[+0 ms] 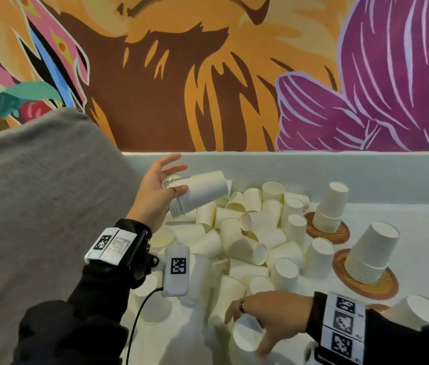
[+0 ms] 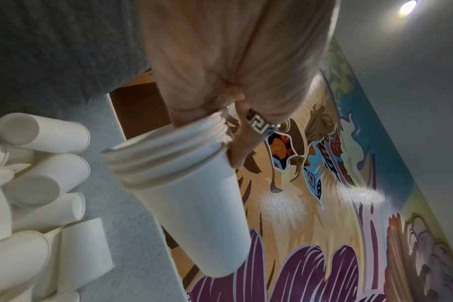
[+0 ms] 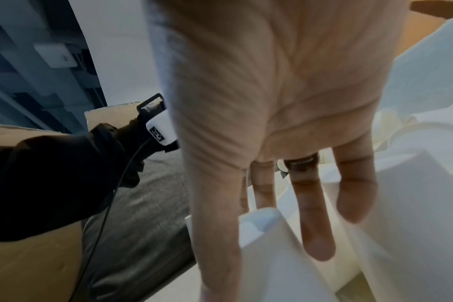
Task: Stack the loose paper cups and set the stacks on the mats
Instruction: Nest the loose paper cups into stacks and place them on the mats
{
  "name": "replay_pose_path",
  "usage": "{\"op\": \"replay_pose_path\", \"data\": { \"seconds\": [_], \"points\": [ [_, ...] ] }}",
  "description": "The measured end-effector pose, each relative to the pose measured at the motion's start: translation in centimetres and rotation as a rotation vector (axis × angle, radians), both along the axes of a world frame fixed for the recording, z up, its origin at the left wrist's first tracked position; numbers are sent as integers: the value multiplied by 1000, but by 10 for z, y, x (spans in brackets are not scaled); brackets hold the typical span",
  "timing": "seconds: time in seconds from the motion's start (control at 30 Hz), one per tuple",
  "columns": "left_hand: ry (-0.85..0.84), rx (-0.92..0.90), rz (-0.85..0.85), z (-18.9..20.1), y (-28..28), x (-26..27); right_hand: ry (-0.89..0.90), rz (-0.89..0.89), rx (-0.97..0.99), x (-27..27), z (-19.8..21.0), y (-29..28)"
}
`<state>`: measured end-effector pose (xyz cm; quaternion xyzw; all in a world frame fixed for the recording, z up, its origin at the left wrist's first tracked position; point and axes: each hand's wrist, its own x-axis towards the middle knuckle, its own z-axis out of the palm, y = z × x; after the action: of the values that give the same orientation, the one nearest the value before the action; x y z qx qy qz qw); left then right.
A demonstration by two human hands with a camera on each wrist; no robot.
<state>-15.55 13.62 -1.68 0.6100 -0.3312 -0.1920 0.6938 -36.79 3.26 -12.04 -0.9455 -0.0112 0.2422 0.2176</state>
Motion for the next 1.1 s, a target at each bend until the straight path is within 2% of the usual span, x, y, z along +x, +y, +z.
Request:
{"op": "replay_pose_path", "data": {
  "seconds": [0.2,0.33,0.43,0.53,0.7,0.87,1.0,1.1],
  "points": [
    [12,-16,33,4,-2,-5,-118,20,-7,-2,-2,-1],
    [-5,-21,58,8,-1,-6,-282,-54,113,-3,31,-15],
    [-26,-32,86,12,0,-4,-424,-182,232,0,70,-38],
    [-39,-49,103,15,1,-2,-653,-342,321,6,101,-64],
    [-29,-64,100,18,1,1,-930,-660,462,19,126,-92],
    [-32,-64,77,22,-2,1,-938,-726,597,36,128,-88],
    [-62,-45,12,24,-9,-7,-827,-685,750,51,117,-74],
    [-81,1,-41,20,-13,-8,-729,-661,764,55,109,-63]
  ]
}}
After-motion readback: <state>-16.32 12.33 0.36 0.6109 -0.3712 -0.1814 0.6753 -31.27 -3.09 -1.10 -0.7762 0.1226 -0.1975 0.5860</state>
